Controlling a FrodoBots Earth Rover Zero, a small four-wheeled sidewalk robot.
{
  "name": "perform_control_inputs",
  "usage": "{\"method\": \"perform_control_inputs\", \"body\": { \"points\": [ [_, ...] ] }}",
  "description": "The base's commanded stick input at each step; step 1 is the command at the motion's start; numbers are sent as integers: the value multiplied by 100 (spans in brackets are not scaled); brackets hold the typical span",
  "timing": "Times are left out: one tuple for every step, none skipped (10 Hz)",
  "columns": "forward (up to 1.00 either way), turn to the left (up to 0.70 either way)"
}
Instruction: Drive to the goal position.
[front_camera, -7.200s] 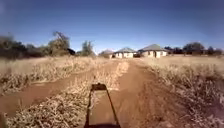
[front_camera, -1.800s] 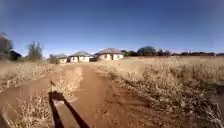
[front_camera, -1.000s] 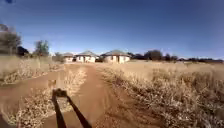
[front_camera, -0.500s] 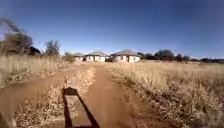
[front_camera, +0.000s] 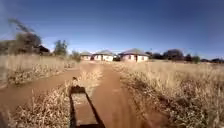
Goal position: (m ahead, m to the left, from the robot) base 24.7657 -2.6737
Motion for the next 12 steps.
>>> {"method": "perform_control_inputs", "body": {
  "points": [
    [50, 0],
    [50, 0],
    [50, 0],
    [50, 0],
    [50, 0],
    [50, 0],
    [50, 0],
    [50, 0],
    [50, 0],
    [50, 0],
    [50, 0],
    [50, 0]
  ]
}}
